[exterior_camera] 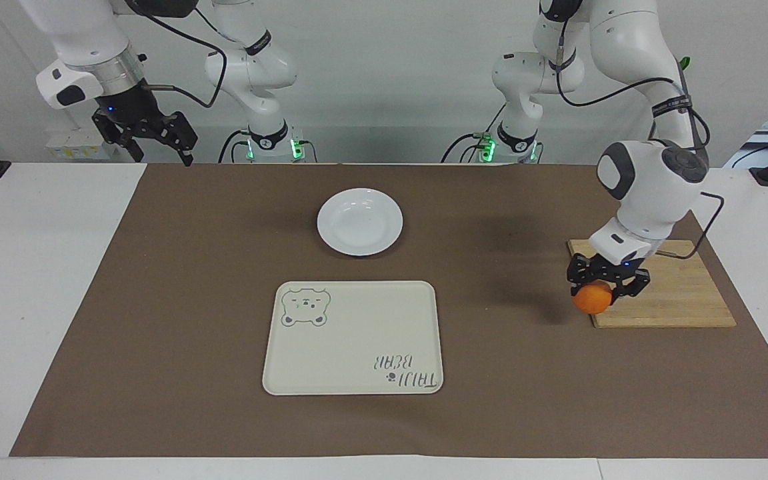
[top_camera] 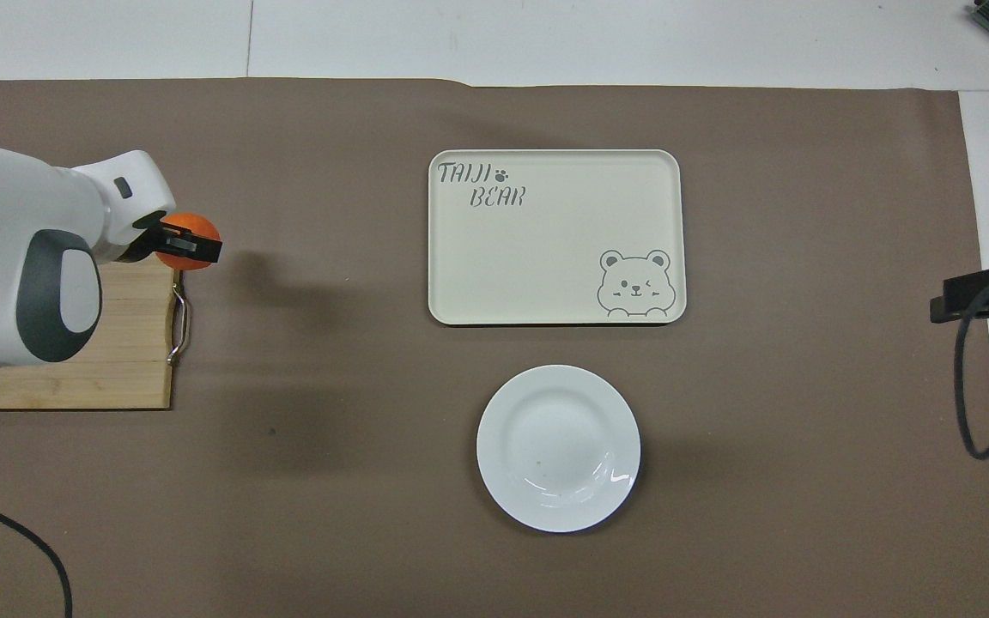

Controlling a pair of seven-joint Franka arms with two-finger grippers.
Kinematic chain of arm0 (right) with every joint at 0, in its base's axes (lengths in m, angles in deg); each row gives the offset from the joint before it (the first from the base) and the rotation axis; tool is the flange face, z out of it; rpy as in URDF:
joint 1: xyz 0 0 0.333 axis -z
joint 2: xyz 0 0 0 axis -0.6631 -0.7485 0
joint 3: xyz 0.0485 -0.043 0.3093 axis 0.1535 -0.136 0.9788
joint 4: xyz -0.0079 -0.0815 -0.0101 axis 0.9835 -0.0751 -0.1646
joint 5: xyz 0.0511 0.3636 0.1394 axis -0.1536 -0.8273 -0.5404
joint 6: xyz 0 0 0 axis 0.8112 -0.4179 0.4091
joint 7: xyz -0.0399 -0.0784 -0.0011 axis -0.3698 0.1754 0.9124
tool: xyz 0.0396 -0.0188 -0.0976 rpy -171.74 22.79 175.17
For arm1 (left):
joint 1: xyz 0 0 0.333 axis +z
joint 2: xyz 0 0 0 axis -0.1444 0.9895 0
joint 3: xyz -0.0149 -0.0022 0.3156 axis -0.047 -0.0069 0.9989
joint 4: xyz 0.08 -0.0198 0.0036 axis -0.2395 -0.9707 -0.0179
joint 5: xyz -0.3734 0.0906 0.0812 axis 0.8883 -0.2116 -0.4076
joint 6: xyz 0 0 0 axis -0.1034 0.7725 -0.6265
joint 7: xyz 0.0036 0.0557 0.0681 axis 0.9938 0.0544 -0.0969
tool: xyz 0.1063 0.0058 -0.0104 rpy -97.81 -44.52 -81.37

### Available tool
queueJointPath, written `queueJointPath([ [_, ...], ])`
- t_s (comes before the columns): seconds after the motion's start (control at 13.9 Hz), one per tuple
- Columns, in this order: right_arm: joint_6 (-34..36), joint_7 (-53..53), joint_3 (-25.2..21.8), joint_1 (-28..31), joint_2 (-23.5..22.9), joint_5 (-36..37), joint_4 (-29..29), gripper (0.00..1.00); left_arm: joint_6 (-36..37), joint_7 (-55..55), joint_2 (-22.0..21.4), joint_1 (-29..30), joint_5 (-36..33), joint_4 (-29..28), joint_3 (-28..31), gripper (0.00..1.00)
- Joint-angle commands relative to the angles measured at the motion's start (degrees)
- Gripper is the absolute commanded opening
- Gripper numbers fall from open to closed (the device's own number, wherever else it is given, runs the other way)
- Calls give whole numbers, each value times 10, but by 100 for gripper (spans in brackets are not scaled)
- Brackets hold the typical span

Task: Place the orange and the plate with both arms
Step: 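Carry the orange with the left gripper and drop it onto the plate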

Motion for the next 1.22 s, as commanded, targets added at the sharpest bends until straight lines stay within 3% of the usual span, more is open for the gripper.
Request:
queueJointPath([
  [0.0, 0, 14, 0, 5, 3, 3, -1, 100, 18, -89, -7, -71, 5, 4, 11, 0],
  [0.43, 1, 14, 0, 5, 3, 3, 0, 100, 9, -311, -13, -231, 5, -5, -2, 0],
  [0.79, 5, 22, -2, 6, 7, 4, 2, 100, -5, -379, -9, -340, 5, -11, -5, 0],
  [1.15, -7, 50, -1, 5, 11, 2, 11, 100, -3, -381, -14, -393, 33, -35, -17, 0],
])
